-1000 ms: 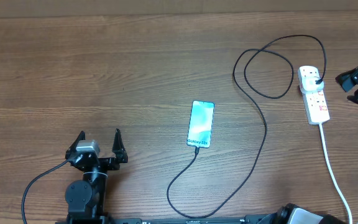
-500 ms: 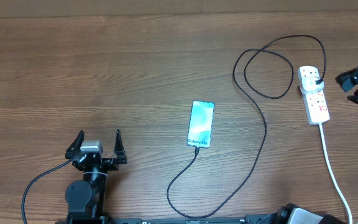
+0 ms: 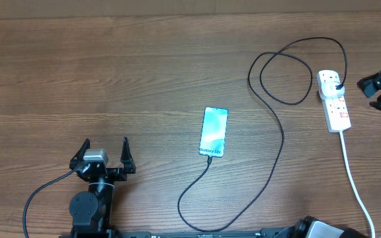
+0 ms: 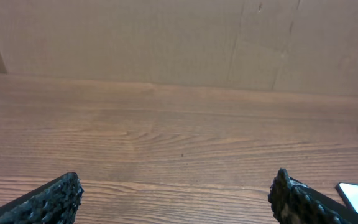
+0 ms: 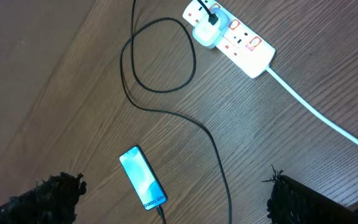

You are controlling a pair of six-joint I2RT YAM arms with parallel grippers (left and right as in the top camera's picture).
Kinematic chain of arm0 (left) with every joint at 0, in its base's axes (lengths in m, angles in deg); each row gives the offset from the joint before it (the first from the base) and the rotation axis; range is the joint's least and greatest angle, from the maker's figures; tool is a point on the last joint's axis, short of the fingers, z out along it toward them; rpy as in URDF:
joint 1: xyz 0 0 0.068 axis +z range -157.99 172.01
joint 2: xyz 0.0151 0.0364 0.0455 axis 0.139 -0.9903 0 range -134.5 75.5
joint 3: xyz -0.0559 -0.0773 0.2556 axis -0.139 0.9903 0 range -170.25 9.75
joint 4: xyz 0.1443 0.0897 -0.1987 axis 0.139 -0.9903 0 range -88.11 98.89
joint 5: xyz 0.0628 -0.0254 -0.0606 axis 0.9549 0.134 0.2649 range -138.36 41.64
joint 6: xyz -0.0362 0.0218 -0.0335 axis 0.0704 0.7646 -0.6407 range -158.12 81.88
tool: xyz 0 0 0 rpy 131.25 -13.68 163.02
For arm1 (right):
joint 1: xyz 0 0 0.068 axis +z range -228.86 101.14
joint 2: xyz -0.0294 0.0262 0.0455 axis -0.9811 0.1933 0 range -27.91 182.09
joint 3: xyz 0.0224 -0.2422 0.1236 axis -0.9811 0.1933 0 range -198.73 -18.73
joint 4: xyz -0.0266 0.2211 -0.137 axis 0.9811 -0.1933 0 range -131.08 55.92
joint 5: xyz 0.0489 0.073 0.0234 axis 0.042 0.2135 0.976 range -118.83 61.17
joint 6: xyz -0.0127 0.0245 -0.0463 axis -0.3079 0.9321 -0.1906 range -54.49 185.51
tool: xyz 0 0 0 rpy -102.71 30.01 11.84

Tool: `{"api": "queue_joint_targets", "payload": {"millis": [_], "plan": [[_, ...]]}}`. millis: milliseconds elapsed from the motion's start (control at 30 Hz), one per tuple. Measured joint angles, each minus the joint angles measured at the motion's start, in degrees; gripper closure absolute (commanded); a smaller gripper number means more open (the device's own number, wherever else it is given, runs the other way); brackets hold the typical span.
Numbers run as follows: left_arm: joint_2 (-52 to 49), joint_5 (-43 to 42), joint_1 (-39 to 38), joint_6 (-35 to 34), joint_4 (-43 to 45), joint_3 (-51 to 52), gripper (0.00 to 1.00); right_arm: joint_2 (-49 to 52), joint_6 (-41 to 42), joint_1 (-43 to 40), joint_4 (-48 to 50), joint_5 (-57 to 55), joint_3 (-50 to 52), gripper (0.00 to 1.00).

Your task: Plug charger to phone and switch on socket

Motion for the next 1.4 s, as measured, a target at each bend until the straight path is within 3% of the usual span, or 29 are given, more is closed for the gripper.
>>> {"api": "queue_joint_targets", "payload": {"millis": [1400], "plan": [[0.00, -0.02, 0.00, -0.63, 0.00, 0.00, 0.00, 0.00, 0.00, 0.00, 2.64, 0.00, 0.00, 0.00]]}}
